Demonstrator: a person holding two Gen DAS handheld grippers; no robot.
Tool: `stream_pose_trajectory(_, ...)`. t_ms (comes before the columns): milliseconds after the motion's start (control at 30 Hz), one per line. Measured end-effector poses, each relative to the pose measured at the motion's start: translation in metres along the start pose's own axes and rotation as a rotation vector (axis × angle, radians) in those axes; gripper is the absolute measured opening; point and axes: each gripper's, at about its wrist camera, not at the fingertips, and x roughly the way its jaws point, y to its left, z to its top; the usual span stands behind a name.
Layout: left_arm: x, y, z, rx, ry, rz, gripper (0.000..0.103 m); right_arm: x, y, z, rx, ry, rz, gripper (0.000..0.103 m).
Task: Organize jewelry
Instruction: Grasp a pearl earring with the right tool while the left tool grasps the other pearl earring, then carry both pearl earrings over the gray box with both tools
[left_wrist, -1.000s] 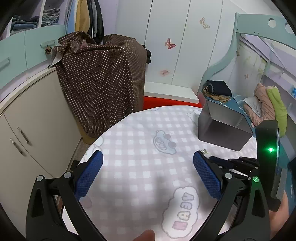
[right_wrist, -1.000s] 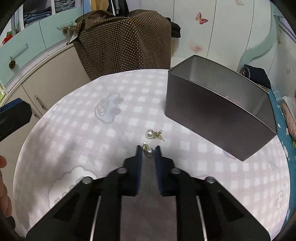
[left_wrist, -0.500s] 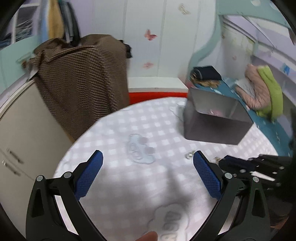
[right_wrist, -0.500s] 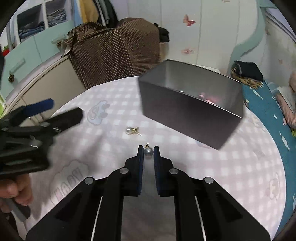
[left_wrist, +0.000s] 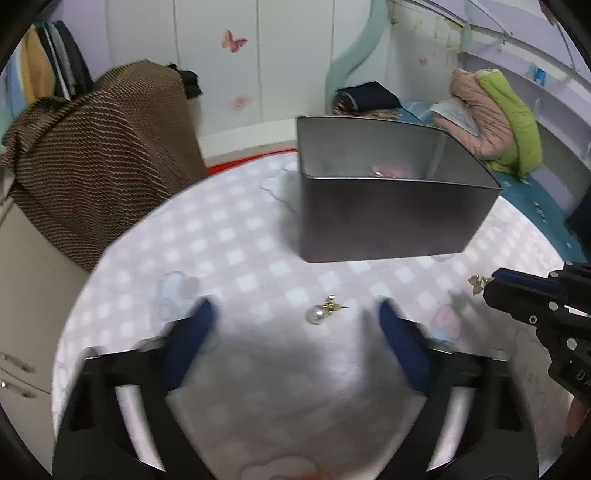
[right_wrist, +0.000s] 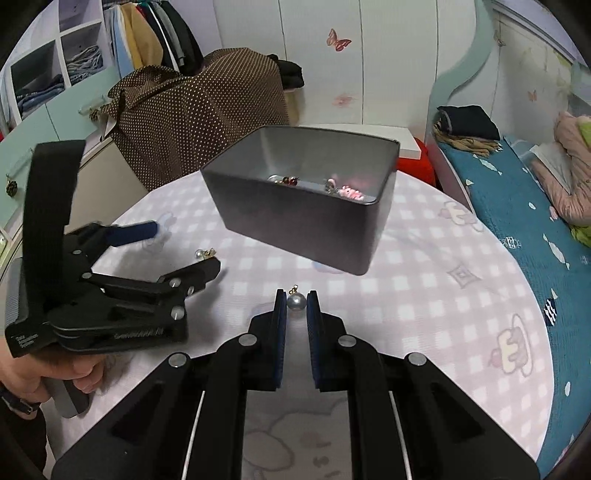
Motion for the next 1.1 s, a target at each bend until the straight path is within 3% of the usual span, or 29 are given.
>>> stream_pose_trajectory(33,0.004,0.000,0.000,-0.003,0.017,-0.016,0.054,-0.002,-0.001,0.000,0.002,-0.004,0.000,0.010)
stream_pose_trajectory(200,0.004,-0.002,-0.003,0.000,0.012,-0.041,0.036,-0.010,-0.007,0.002,0.012,-0.021,0.001,0.010)
stream_pose_trajectory(267,0.004,0.001,-0.003,-0.016,0.015,-0.062,0.020,-0.011,-0.009,0.003,0.015,-0.026,0.001,0.010)
stream_pose_trajectory(333,0.004,0.006,-0.003,-0.046,0.020,-0.101,0.013,-0.012,-0.010,0.004,0.016,-0.029,-0.001,0.010)
stream_pose_trajectory(533,-0.007,0.009,-0.005,-0.073,0.004,-0.135,0.012,-0.016,-0.013,0.005,0.018,-0.034,-0.001,0.010)
stream_pose_trajectory(733,-0.043,0.011,-0.001,-0.086,-0.069,-0.122,0.012,-0.028,-0.008,0.014,-0.001,-0.058,0.004,0.010)
stream_pose_trajectory(1100,-0.131,0.016,0.052,-0.068,-0.270,-0.083,0.012,-0.074,0.009,0.080,-0.095,-0.205,0.017,0.010)
